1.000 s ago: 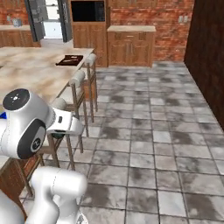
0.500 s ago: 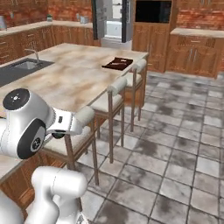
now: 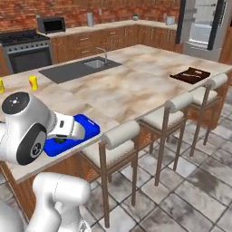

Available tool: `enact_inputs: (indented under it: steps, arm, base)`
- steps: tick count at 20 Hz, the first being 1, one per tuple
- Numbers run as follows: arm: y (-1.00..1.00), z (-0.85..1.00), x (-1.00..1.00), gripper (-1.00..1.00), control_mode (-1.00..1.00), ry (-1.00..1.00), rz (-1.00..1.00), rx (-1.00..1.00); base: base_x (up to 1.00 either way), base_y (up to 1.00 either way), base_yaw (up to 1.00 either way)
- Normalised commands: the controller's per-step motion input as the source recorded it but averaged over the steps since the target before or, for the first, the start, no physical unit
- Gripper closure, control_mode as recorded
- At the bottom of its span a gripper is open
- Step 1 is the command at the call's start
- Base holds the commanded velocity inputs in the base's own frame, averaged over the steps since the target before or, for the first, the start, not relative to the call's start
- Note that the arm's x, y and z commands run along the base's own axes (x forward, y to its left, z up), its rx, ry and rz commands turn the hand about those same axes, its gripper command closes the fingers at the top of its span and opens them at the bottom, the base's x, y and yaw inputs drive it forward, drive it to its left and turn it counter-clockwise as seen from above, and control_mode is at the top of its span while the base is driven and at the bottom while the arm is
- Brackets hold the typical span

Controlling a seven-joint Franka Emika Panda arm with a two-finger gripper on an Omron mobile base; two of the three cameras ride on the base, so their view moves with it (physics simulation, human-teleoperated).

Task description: Gather the onion and eggplant from the fridge and place them on a tray on the dining counter. Then gather the chicken drumstick and steak from the fridge and place them on the other tray.

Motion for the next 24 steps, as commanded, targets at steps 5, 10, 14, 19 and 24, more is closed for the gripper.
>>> enact_inputs:
  steps: [5, 10, 14, 19, 24]
  arm:
    - [0.0, 0.0, 0.0, 1.0, 1.0, 0.0, 0.0, 0.0]
    - [0.0, 0.0, 0.0, 1.0, 1.0, 0.0, 0.0, 0.0]
    - [0.0, 0.0, 0.0, 1.0, 1.0, 0.0, 0.0, 0.0]
    - [0.0, 0.0, 0.0, 1.0, 1.0, 0.0, 0.0, 0.0]
    - [0.0, 0.0, 0.0, 1.0, 1.0, 0.0, 0.0, 0.0]
  base:
    - [0.32, -0.09, 0.66]
    - [0.3, -0.22, 0.61]
    - [0.5, -0.17, 0.54]
    - [0.79, 0.0, 0.42]
    - [0.73, 0.0, 0.15]
